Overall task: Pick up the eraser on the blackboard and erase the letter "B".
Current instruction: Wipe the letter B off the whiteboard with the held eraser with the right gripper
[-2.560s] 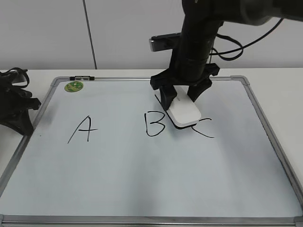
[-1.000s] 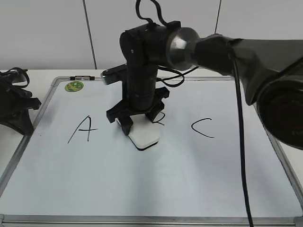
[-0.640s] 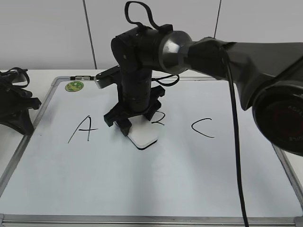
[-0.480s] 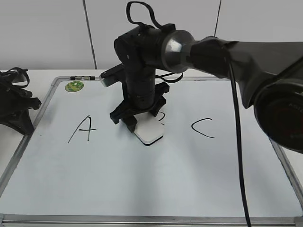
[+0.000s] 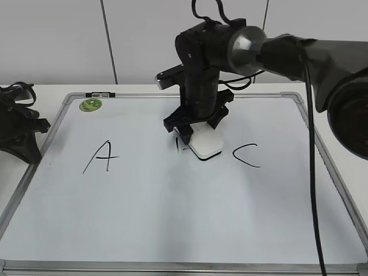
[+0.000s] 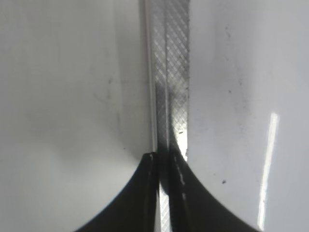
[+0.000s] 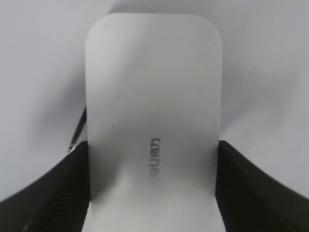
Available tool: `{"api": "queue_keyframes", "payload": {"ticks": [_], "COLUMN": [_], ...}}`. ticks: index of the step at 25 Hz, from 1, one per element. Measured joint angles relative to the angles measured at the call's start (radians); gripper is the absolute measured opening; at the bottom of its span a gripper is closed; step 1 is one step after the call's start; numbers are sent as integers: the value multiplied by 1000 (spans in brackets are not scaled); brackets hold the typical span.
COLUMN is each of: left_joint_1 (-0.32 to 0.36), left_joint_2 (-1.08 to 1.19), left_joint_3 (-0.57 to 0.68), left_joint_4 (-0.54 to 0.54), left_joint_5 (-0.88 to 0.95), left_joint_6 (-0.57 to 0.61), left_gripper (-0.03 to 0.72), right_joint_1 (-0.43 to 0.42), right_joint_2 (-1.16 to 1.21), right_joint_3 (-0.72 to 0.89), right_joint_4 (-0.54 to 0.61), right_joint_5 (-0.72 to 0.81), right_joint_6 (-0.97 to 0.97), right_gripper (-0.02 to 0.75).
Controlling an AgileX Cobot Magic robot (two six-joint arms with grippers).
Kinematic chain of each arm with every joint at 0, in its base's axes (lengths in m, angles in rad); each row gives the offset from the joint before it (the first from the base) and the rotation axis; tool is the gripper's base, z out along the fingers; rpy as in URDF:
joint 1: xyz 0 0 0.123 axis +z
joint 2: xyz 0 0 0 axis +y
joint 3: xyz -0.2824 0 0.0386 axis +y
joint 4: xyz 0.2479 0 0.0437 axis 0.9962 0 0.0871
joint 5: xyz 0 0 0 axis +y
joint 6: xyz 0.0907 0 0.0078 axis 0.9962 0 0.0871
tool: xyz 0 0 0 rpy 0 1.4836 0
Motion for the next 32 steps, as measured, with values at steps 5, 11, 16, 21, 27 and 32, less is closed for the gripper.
{"api": "queue_keyframes", "payload": {"ticks": [5, 11, 16, 21, 27, 32], "left_joint_1": [0, 0, 0, 0, 0, 0], "left_joint_2": [0, 0, 0, 0, 0, 0], "left_joint_3": [0, 0, 0, 0, 0, 0], "left_joint_4": [0, 0, 0, 0, 0, 0], "left_joint_5": [-1, -1, -1, -1, -1, -1], "left_joint_6": [0, 0, 0, 0, 0, 0], "left_gripper": [13, 13, 13, 12, 12, 12], "right_joint_1": [-34, -38, -6, 37, 68, 74], "right_joint_2": [0, 0, 0, 0, 0, 0], "right_joint_3": [0, 0, 0, 0, 0, 0], "right_joint_4": [7, 70, 114, 120, 120, 73], "right_joint_5": [-1, -8, -13, 5, 13, 27], "right_joint_6": [7, -6, -41, -51, -67, -68], "right_gripper": [544, 544, 544, 544, 544, 544]}}
